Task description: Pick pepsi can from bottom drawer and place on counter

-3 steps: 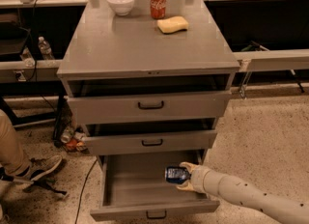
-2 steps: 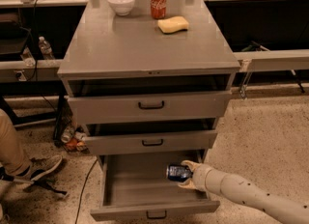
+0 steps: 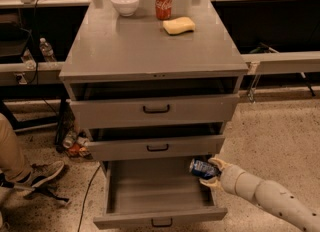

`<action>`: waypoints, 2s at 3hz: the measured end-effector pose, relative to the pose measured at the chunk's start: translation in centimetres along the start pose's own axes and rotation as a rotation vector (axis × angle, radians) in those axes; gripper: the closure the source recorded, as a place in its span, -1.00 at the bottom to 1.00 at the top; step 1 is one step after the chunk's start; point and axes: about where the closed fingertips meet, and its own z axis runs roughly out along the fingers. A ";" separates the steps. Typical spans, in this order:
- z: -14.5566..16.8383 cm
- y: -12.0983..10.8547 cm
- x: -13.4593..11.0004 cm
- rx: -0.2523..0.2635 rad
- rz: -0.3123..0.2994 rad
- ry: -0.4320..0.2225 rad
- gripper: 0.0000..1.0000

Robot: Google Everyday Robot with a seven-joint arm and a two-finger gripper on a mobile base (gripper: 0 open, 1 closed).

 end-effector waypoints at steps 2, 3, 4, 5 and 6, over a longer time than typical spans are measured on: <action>-6.3 -9.1 -1.4 0.164 0.042 -0.007 1.00; -6.4 -9.2 -1.4 0.165 0.043 -0.007 1.00; -6.8 -10.1 -2.2 0.188 0.059 -0.032 1.00; -8.8 -11.9 -3.5 0.230 0.045 -0.087 1.00; -13.2 -14.4 -8.9 0.298 -0.078 -0.182 1.00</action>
Offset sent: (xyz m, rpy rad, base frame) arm 0.0362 -0.0965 0.1304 0.0382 -0.1553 -0.1887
